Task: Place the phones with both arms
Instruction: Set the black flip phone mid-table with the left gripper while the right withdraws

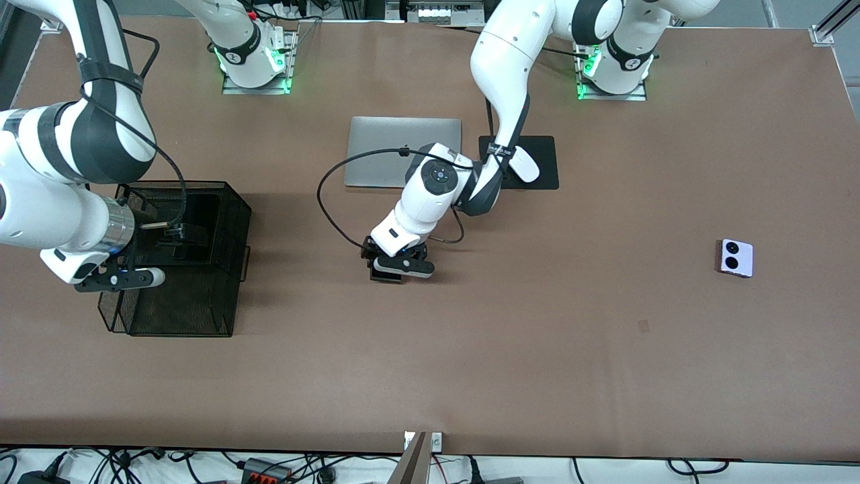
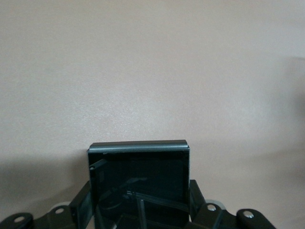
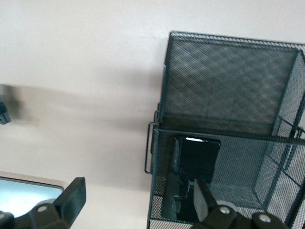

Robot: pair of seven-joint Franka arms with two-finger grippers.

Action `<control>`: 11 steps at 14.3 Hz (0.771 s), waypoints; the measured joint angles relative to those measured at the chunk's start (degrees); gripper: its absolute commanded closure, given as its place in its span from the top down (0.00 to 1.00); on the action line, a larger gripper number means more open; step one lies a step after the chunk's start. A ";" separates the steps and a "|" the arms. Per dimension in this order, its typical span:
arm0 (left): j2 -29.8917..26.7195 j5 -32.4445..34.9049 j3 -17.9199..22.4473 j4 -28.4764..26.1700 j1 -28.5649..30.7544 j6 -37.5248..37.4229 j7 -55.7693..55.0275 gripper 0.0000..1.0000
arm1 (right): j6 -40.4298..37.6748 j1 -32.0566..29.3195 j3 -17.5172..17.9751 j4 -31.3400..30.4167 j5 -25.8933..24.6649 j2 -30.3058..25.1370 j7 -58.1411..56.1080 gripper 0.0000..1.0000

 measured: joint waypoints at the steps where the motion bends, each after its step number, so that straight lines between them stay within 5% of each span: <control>1: 0.16 0.00 0.25 0.04 -0.20 0.07 0.61 1.00 | 0.03 0.27 0.00 0.28 0.00 0.31 0.00 1.00; 8: -0.31 0.77 1.45 -0.02 0.56 1.53 0.89 1.00 | 2.37 1.43 0.00 0.45 0.04 1.90 0.00 1.00; 11: -7.72 11.35 -3.89 -4.36 8.66 1.57 0.55 1.00 | 3.76 2.37 0.02 0.46 0.07 2.50 0.00 1.00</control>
